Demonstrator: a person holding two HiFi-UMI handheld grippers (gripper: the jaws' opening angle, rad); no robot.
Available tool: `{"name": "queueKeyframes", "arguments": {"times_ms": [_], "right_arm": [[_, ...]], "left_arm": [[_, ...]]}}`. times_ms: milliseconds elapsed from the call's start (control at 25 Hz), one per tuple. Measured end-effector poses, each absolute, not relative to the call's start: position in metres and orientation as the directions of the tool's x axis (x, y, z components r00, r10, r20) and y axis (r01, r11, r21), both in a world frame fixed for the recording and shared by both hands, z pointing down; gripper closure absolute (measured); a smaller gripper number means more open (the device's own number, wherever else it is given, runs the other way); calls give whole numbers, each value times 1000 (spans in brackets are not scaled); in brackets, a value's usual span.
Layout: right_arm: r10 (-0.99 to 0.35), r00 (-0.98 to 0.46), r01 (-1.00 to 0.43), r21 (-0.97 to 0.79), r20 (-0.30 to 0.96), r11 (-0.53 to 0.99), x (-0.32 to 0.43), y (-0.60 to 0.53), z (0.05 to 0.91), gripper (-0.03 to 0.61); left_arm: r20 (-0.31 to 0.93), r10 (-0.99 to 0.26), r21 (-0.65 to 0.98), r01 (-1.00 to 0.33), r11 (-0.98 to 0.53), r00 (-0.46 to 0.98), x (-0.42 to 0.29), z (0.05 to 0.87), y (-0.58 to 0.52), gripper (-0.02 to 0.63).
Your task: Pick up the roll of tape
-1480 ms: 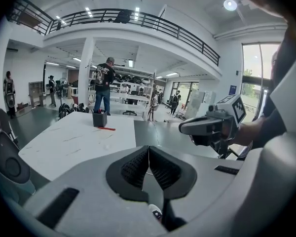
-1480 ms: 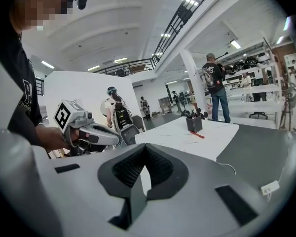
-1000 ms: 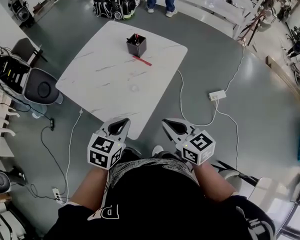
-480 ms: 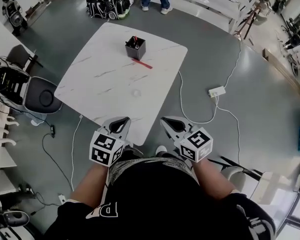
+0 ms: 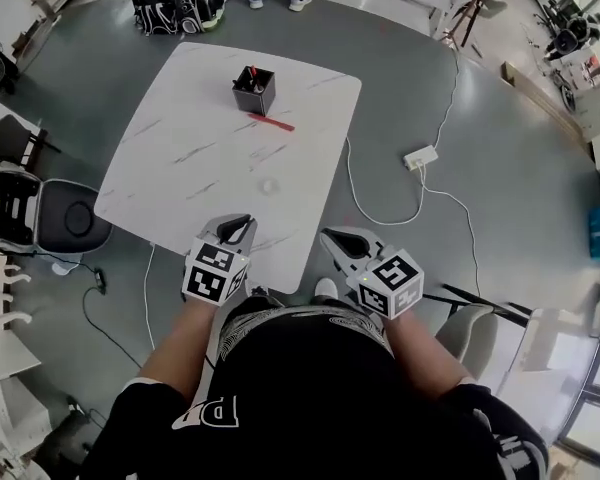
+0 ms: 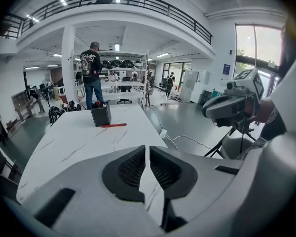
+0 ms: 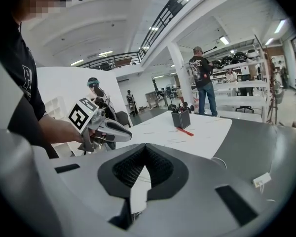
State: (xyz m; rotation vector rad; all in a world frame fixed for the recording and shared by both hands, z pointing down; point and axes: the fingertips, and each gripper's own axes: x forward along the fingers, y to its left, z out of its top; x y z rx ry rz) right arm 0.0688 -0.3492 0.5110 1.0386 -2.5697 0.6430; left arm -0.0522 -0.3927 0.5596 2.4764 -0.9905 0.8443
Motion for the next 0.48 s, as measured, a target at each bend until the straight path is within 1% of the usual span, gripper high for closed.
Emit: {"name": "queueKeyframes", "arguments": {"times_ms": [320,400,480], "right_arm": [[-635,-618,-782,-281,463,557,75,-357,521,574],[-650,-597,-799,-280,470,532,79,-358,524,574],[-664,-575,-816,-280,477,505,83,-358,527,574]], "left_arm": [[683,-430,103,-661,-744,591,-44,615,-446,586],[700,-406,107,-648,-754,588,-40,629,-455,569],[714,-381,113,-634,-765,587,-36,641,-462,526]]}}
